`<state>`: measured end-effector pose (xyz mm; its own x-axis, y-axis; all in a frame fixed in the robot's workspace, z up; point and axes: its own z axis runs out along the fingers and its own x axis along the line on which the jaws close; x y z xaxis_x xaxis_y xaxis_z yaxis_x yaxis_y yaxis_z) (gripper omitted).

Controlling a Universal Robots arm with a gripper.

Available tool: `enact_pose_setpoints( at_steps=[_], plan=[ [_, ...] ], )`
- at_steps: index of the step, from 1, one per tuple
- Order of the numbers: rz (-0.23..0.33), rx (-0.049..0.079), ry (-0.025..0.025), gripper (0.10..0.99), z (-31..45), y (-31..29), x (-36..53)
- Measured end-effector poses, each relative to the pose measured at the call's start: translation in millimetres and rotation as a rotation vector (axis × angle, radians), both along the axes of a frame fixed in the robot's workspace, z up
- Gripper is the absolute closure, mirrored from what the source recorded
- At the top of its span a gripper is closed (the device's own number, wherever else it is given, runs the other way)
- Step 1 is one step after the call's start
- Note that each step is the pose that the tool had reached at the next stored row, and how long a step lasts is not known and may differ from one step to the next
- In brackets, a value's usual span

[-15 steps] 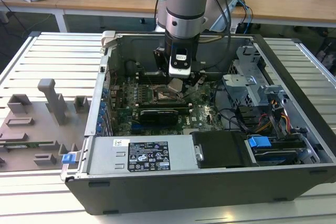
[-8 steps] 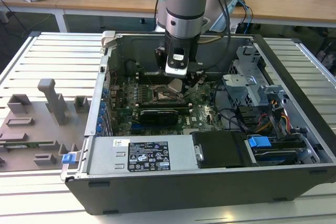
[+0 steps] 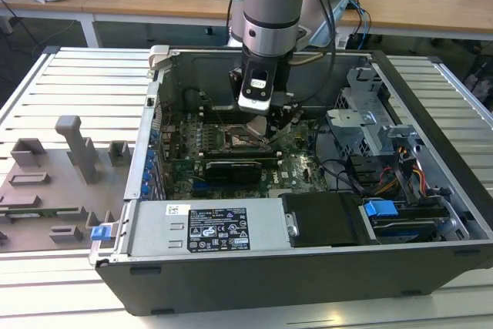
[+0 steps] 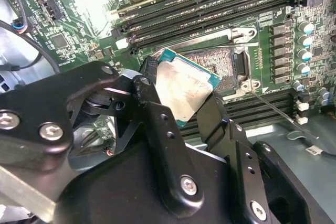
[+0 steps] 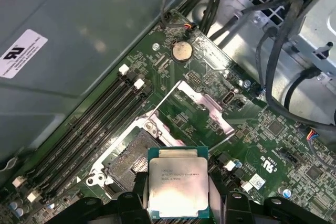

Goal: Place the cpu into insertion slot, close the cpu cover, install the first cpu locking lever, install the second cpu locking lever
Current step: 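Place the cpu into insertion slot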

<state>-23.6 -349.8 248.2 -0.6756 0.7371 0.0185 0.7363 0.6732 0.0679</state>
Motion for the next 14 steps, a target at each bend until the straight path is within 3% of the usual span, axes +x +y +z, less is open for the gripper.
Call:
enact_pose_setpoints(
  at_steps=[7,14],
  plan=[
    [-0.077,0.0,0.0,0.545,-0.4,0.0,0.0],
    [-0.194,-0.019,-0.0006,0.545,-0.5,0.0,0.0]
  ],
)
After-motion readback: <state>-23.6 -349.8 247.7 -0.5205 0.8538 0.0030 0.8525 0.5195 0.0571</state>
